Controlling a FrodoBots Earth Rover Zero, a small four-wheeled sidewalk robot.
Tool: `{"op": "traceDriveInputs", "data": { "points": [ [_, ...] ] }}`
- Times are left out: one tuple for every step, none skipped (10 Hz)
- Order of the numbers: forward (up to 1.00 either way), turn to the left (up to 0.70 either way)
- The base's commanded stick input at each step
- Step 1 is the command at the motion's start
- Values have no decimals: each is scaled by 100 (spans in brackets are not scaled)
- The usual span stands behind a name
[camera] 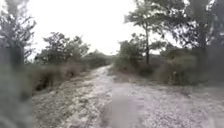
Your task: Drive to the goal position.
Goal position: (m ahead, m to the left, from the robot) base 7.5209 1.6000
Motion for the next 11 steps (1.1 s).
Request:
{"op": "traceDriveInputs", "data": {
  "points": [
    [85,0],
    [85,0],
    [85,0],
    [85,0],
    [85,0],
    [85,0],
    [85,0],
    [85,0],
    [85,0],
    [85,0],
    [85,0]
  ]
}}
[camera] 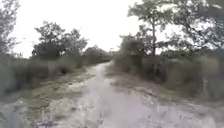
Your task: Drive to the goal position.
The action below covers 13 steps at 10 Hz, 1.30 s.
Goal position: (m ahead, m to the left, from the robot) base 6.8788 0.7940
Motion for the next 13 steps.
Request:
{"op": "traceDriveInputs", "data": {
  "points": [
    [85,0],
    [85,0],
    [85,0],
    [85,4],
    [85,34],
    [85,34],
    [85,6],
    [85,0],
    [85,0],
    [85,0],
    [85,0],
    [85,0],
    [85,0]
  ]
}}
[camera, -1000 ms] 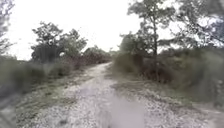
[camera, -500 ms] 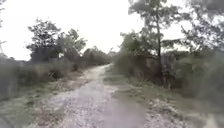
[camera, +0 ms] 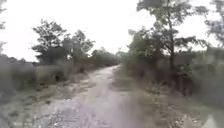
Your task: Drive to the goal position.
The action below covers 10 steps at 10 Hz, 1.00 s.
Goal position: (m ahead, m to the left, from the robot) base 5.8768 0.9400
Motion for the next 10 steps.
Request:
{"op": "traceDriveInputs", "data": {
  "points": [
    [85,0],
    [85,0],
    [85,0],
    [85,0],
    [85,0],
    [85,0],
    [85,0],
    [85,0],
    [85,0],
    [85,9]
  ]
}}
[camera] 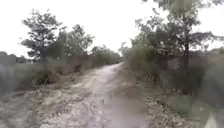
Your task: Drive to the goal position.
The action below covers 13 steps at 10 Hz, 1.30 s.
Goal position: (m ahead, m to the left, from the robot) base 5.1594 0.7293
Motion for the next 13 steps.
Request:
{"op": "traceDriveInputs", "data": {
  "points": [
    [85,32],
    [85,34],
    [85,34],
    [85,34],
    [85,29],
    [85,6],
    [85,0],
    [85,0],
    [85,0],
    [85,0],
    [85,0],
    [85,0],
    [85,0]
  ]
}}
